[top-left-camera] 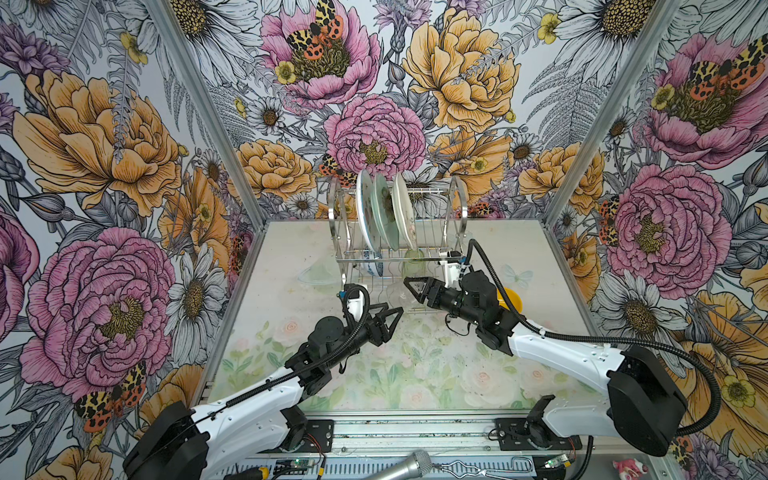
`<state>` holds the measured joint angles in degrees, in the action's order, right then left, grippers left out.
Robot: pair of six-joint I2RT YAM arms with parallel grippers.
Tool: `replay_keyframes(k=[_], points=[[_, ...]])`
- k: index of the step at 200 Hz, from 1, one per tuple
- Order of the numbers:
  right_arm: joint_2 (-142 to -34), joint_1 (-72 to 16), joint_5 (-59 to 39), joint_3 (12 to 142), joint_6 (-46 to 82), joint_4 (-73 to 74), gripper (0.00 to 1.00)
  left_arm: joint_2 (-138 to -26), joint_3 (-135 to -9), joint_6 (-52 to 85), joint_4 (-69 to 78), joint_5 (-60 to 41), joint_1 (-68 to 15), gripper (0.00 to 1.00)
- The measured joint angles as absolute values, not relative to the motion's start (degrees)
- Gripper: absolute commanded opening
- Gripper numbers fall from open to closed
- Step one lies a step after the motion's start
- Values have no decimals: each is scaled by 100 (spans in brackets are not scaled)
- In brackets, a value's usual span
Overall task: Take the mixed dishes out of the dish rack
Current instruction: 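Close the left gripper on the clear glass while the right gripper holds it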
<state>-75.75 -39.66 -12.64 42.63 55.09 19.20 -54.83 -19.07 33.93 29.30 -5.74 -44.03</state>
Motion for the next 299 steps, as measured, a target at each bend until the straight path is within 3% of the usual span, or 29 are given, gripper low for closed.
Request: replay_keyframes(k=[143, 299], points=[[-7592, -3966, -1627, 4263, 5819, 2080, 65, -5994, -2005, 3142, 3551, -714, -4543, 61], [-7662, -3983, -1769, 4058, 6320, 2613, 64, -6344, -2038, 3135, 3975, -740, -4574, 40]])
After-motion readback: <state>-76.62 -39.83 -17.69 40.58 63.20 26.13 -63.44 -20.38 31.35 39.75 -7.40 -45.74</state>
